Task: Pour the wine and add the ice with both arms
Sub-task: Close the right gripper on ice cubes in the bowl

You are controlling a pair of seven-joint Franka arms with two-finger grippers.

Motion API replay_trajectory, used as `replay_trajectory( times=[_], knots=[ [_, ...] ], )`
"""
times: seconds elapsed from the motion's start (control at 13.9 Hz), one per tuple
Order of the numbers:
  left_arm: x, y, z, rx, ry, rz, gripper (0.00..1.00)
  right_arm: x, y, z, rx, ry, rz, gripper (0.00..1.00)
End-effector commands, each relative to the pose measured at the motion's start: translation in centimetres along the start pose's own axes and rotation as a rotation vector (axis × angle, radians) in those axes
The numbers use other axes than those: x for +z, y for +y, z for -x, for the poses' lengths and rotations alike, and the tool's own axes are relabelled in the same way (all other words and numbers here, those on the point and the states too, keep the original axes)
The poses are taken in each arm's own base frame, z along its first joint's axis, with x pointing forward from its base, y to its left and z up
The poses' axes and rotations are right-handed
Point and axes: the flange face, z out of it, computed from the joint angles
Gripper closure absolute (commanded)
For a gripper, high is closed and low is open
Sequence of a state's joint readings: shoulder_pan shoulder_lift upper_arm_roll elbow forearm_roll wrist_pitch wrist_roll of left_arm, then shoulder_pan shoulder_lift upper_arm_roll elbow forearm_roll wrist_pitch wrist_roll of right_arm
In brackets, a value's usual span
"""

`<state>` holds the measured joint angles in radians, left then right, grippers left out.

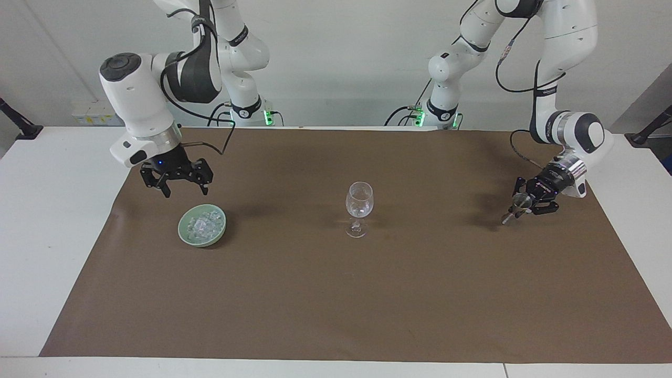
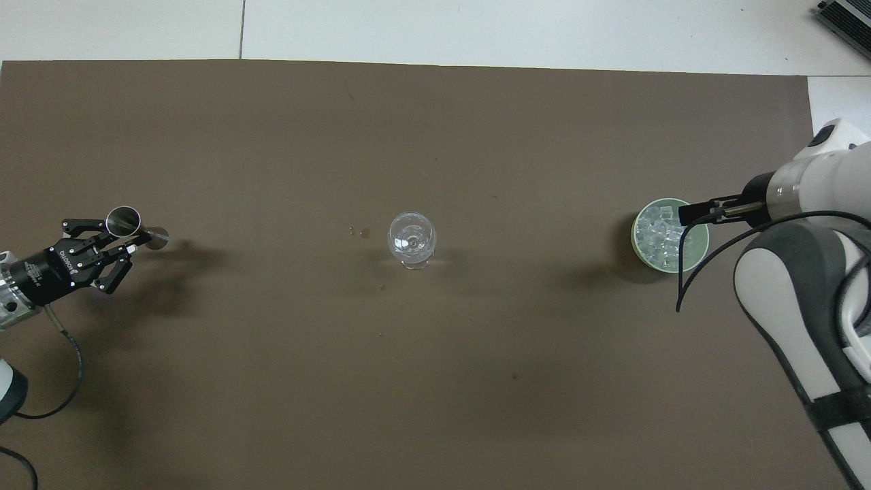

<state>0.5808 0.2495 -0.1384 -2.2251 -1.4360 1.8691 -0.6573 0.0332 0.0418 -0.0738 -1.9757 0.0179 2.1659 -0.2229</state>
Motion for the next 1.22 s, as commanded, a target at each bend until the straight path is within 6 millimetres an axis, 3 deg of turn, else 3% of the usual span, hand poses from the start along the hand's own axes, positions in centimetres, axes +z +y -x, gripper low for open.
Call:
replay_trajectory(
  times=[0.0, 0.29, 0.58, 1.01, 1.15],
  knots=[
    [0.7, 1.0, -1.0, -0.035, -0.058, -0.01, 1.0, 3.8, 0.6, 1.6, -0.143, 0.02, -0.005, 0.0],
    [1.5, 1.1, -2.4, -0.064, -0.073, -0.016, 1.0, 8.4, 0.6, 2.2, -0.24, 0.02, -0.002, 0.0],
    [2.1, 1.3, -3.5, -0.08, -0.083, -0.017, 1.0, 10.3, 1.4, 2.6, -0.27, 0.024, -0.02, 0.0],
    [3.4, 1.0, -3.9, -0.093, -0.09, -0.029, 1.0, 11.7, 2.7, 3.2, -0.296, 0.019, -0.062, 0.32],
    [3.7, 0.9, -4.2, -0.098, -0.092, -0.029, 1.0, 11.9, 2.9, 3.3, -0.29, 0.017, -0.062, 0.35]
  ],
)
